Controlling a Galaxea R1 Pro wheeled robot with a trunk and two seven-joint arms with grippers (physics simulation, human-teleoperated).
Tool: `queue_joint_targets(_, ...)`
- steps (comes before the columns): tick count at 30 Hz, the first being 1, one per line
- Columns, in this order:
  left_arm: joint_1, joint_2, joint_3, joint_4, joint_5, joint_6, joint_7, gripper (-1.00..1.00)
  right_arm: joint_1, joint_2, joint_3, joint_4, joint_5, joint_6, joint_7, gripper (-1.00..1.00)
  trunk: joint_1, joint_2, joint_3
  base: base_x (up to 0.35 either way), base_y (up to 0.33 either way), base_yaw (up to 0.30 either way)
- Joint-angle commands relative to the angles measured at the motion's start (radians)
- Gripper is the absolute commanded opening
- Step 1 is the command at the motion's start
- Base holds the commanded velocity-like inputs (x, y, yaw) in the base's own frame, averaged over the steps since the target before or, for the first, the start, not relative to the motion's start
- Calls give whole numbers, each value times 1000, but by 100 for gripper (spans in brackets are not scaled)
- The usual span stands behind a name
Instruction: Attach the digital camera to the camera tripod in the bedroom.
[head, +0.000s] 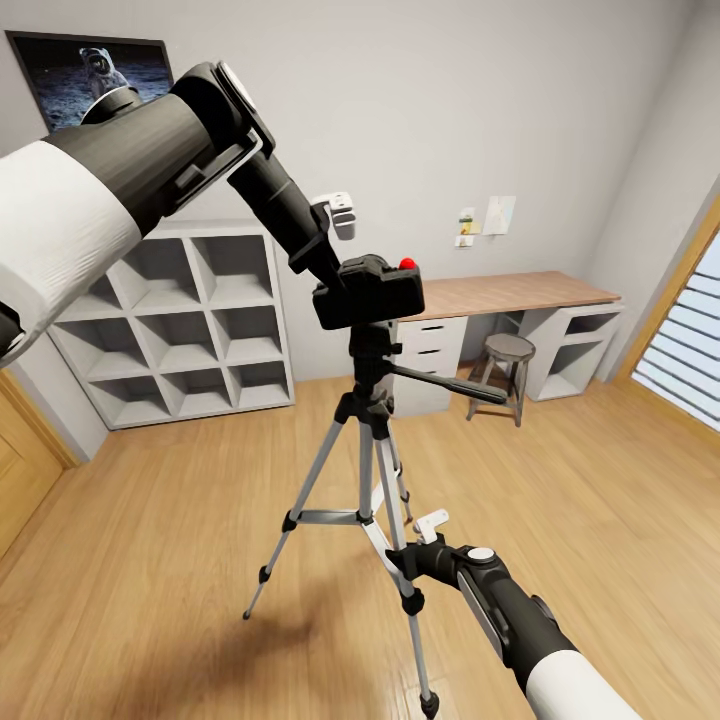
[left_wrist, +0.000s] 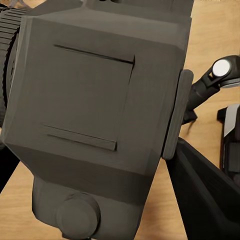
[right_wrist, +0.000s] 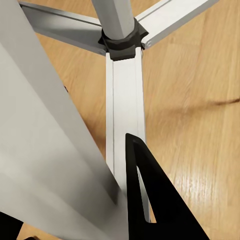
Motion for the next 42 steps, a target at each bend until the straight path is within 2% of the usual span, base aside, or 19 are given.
queue_joint_targets(1,-3,1,-7,-1,9,11,-2,-100,0,0,-1,0,30,-1,-3,-100,0,-1,-2,0,0,0)
queue_joint_targets(16,-3,0,-11,1,9,15,1,-100,0,0,-1,0,30,-2,-3,-100,0,-1,-2,0,0,0)
queue_joint_targets(28,-3,-3,-17,1,7,108,59,-100,0,0,-1,0,30,-2,-2,-100,0,-1,-2,0,0,0)
queue_joint_targets(42,-3,-6,-17,1,7,119,66,-100,0,0,-1,3,29,-2,-3,-100,0,-1,-2,0,0,0)
